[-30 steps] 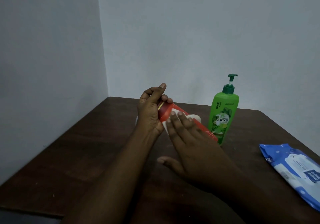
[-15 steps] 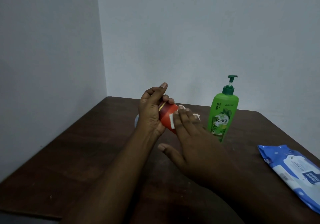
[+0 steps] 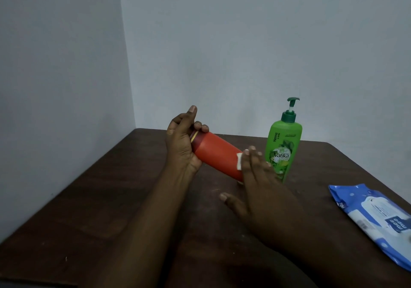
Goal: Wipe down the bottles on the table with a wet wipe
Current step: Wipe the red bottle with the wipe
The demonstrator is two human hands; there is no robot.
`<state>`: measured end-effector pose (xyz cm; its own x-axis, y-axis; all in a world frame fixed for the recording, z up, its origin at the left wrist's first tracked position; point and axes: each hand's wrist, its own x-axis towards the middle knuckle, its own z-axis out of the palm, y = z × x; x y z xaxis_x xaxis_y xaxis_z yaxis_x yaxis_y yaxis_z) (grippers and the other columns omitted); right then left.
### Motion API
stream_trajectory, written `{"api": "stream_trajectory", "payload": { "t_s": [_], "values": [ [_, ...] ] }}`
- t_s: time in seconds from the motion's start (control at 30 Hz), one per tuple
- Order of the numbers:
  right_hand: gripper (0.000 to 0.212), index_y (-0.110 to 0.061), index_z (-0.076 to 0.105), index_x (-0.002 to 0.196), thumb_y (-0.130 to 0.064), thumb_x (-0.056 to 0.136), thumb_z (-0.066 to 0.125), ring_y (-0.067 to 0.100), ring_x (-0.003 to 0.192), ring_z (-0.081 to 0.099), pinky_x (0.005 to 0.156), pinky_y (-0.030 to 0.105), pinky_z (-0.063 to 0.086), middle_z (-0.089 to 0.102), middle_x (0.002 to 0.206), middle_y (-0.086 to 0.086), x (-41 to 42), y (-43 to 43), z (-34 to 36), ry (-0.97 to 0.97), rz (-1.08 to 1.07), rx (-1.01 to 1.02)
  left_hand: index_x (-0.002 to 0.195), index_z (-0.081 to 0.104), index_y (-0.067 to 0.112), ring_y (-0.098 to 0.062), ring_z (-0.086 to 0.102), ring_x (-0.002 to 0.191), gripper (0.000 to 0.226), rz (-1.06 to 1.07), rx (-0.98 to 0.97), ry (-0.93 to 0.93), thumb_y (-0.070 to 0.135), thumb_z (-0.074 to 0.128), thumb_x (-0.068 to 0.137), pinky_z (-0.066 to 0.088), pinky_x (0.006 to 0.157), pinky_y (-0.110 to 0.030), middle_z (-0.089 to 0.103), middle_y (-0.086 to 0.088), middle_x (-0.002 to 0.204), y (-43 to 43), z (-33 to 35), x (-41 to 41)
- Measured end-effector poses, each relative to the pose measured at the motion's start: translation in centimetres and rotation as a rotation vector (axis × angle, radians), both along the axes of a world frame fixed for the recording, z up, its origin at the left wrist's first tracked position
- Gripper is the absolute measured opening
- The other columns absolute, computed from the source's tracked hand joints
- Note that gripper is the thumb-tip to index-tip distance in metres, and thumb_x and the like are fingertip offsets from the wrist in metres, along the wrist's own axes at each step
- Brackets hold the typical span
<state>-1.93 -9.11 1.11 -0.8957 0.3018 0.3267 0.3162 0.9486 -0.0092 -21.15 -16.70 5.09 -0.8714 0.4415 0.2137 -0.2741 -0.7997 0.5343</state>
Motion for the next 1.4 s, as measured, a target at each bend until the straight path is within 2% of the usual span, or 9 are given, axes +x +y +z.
{"api": "stream_trajectory", "payload": {
  "t_s": [0.17, 0.33, 0.5, 0.63, 0.7, 0.83, 1.03, 1.23, 1.4],
  "values": [
    [0.127, -0.016, -0.021, 0.160, -0.094, 0.061, -0.024, 0.022, 0.160, -0.005, 0.116, 0.028, -0.009, -0.014, 0.172, 0.007, 1.1, 1.1, -0.4, 0.056, -0.075, -0.106, 0.073, 0.057, 0.022, -0.016, 0.057, 0.053, 0.028, -0.017, 0.007, 0.014, 0.017, 0.082, 0.083, 0.047, 0.053, -0.025, 0.057, 0.000, 0.061, 0.3, 0.1, 0.1],
    [0.108, -0.004, 0.019, 0.161, -0.082, 0.087, 0.015, 0.032, 0.151, 0.030, 0.126, 0.043, 0.020, 0.029, 0.165, 0.017, -1.4, -1.4, 0.5, 0.201, -0.004, -0.083, 0.075, 0.057, 0.021, -0.014, 0.054, 0.052, 0.026, -0.040, 0.003, 0.076, 0.016, 0.081, 0.084, 0.049, 0.055, -0.026, 0.054, 0.001, 0.058, 0.6, 0.0, 0.9],
    [0.073, -0.015, 0.044, 0.146, -0.067, 0.093, 0.045, 0.022, 0.127, 0.053, 0.108, 0.044, 0.044, 0.056, 0.139, 0.002, -4.4, -1.6, 3.3, 0.317, 0.112, -0.252, 0.074, 0.058, 0.022, -0.018, 0.058, 0.055, 0.027, -0.046, -0.068, 0.128, 0.020, 0.083, 0.085, 0.052, 0.072, -0.038, 0.054, -0.002, 0.060, 1.0, -0.5, 1.6],
    [0.089, -0.010, 0.012, 0.164, -0.065, 0.100, 0.041, 0.026, 0.159, 0.007, 0.128, 0.037, 0.004, 0.008, 0.172, 0.013, -3.2, -2.1, 2.2, 0.194, 0.209, -0.107, 0.076, 0.058, 0.020, -0.017, 0.057, 0.053, 0.024, -0.041, -0.029, 0.124, 0.017, 0.080, 0.085, 0.053, 0.064, -0.032, 0.054, -0.002, 0.059, 0.5, -0.2, 1.0],
    [0.098, -0.007, 0.004, 0.164, -0.073, 0.098, 0.032, 0.029, 0.159, -0.008, 0.129, 0.047, 0.003, -0.008, 0.172, 0.015, -1.8, -2.0, -0.3, 0.142, 0.211, 0.087, 0.076, 0.059, 0.019, -0.015, 0.057, 0.050, 0.022, -0.044, -0.018, 0.096, 0.013, 0.078, 0.086, 0.051, 0.057, -0.027, 0.056, -0.001, 0.058, 0.4, -0.2, 0.7],
    [0.099, -0.001, 0.026, 0.160, -0.077, 0.096, 0.028, 0.038, 0.156, 0.017, 0.125, 0.054, 0.025, 0.017, 0.168, 0.022, 1.0, 0.2, -3.2, 0.094, 0.141, 0.262, 0.080, 0.060, 0.021, -0.014, 0.059, 0.052, 0.022, -0.059, -0.018, 0.036, 0.016, 0.081, 0.082, 0.049, 0.056, -0.024, 0.058, 0.002, 0.058, 0.1, -0.1, 0.3],
    [0.093, 0.002, 0.029, 0.157, -0.072, 0.100, 0.025, 0.041, 0.152, 0.027, 0.122, 0.048, 0.015, 0.025, 0.165, 0.026, 3.3, 2.9, -2.9, 0.127, 0.096, 0.367, 0.074, 0.058, 0.023, -0.010, 0.060, 0.053, 0.025, -0.053, -0.015, -0.034, 0.023, 0.080, 0.086, 0.048, 0.063, -0.026, 0.057, 0.006, 0.057, 0.0, -0.2, -0.7],
    [0.090, 0.000, 0.031, 0.157, -0.070, 0.100, 0.031, 0.039, 0.153, 0.029, 0.124, 0.051, 0.024, 0.029, 0.164, 0.025, 0.7, 0.8, -1.0, 0.102, 0.168, 0.263, 0.076, 0.055, 0.022, -0.012, 0.060, 0.053, 0.027, -0.136, -0.038, 0.028, 0.022, 0.080, 0.085, 0.051, 0.060, -0.026, 0.058, 0.004, 0.058, 0.8, -0.5, 0.5],
    [0.092, -0.019, 0.012, 0.165, -0.069, 0.093, 0.039, 0.013, 0.157, 0.014, 0.126, 0.028, 0.011, 0.012, 0.172, -0.001, 0.2, 0.5, 3.5, 0.118, 0.296, -0.206, 0.075, 0.052, 0.021, -0.013, 0.058, 0.051, 0.028, -0.156, -0.038, 0.073, 0.019, 0.074, 0.092, 0.052, 0.064, -0.030, 0.055, 0.003, 0.056, 0.5, -0.3, 1.0]
  ]
}}
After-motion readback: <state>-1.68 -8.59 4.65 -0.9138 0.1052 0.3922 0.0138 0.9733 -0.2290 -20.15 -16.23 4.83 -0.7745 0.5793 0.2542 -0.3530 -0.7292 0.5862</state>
